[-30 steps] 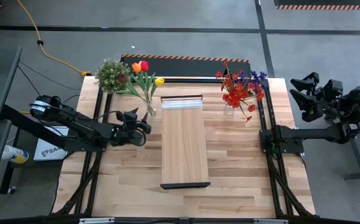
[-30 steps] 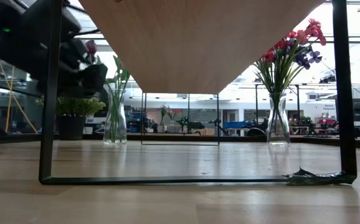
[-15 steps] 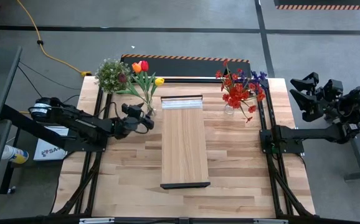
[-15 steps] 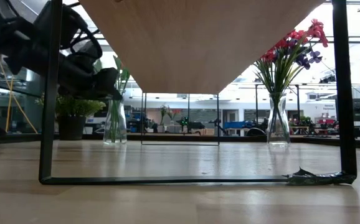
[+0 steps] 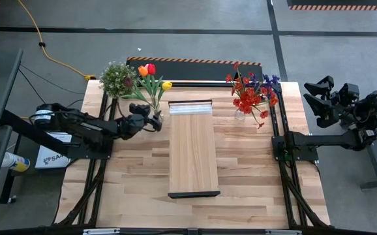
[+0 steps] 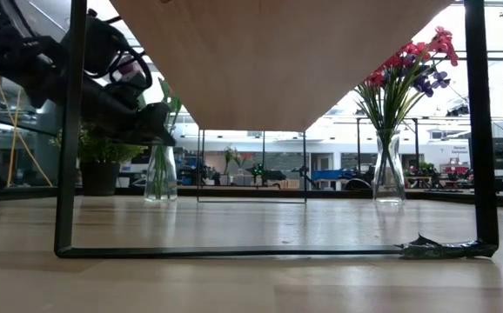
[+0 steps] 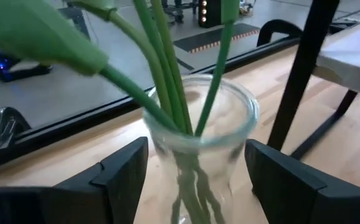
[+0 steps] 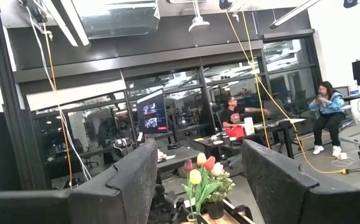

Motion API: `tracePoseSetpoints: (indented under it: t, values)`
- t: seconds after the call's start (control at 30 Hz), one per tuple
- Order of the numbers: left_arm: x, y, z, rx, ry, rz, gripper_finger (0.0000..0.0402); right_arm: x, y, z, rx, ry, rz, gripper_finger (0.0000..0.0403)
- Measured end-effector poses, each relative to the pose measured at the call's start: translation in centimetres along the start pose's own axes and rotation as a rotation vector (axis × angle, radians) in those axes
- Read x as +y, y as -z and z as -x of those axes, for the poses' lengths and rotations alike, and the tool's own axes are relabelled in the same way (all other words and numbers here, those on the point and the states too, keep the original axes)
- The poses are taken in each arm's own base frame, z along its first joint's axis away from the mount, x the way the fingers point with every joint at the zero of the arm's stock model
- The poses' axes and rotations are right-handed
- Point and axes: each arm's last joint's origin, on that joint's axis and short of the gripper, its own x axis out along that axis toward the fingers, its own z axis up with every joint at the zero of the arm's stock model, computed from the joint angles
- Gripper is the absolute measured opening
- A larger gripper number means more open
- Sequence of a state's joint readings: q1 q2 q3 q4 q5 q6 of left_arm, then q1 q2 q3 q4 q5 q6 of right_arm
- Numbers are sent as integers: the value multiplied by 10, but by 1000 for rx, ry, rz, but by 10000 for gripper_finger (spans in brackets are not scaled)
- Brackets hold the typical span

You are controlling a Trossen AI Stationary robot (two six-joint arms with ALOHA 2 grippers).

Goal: Pick and place flowers into a vace then onto a shelf
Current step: Put the left transparent vase with flowers on the shelf

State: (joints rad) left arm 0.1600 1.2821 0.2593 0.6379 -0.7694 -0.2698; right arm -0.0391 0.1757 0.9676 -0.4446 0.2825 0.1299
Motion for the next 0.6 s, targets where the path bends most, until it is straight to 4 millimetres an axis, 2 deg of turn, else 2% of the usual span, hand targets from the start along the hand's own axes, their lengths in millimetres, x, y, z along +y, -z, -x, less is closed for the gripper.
tracePoseSetpoints:
  t: [0.3, 0.6]
  values:
    - [1, 10, -19, 13, 36, 2, 298, 0, 0, 0, 0, 0, -2, 222]
    - [-3, 11, -23, -2, 37, -1, 298, 0, 0, 0, 0, -1, -5, 222]
